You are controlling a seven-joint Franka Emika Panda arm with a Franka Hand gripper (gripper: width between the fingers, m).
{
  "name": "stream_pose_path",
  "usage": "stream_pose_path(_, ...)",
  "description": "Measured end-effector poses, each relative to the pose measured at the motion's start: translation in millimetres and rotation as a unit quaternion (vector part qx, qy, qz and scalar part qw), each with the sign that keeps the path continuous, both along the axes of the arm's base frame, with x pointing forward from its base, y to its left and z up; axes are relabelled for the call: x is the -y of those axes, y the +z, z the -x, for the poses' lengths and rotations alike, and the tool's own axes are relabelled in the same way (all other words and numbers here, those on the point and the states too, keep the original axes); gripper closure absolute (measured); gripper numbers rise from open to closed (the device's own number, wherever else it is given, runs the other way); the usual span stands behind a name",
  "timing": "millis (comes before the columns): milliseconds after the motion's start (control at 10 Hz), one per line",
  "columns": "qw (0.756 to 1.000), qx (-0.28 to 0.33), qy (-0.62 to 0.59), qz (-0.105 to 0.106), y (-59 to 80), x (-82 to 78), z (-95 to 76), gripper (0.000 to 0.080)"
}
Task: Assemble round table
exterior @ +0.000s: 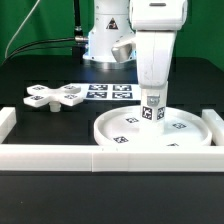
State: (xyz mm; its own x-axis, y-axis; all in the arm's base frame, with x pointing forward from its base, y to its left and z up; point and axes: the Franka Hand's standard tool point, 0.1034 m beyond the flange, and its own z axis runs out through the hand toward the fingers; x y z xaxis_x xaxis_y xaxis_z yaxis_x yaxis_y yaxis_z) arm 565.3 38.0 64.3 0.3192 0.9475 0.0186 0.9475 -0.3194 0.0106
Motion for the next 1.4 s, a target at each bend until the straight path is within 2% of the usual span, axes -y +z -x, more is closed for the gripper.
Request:
stream_pose_path(300,0.991,-0.003,-0.132,-0.007,-0.3,2.0,0.0,0.039)
stream_pose_path(500,0.975,-0.003,-0.22,-0.013,-0.4,1.9,0.1,0.039)
stream_pose_path(900,0.902,-0.007,-0.431,-0.03,-0.5,-0.2,-0.2,0.039)
stream_pose_path(1000,0.872,-0.011,-0.489,-0.033,-0.8,0.3,0.1,0.039)
stream_pose_path(1100,0.848,-0.011,-0.529,-0.034,-1.1,0.0,-0.3,0.039)
stream_pose_path(1200,0.844,0.001,-0.535,-0.041,-1.2,-0.5,-0.4,0.039)
stream_pose_path(1400,0.8,-0.004,-0.598,-0.045,-0.9,0.6,-0.1,0.039)
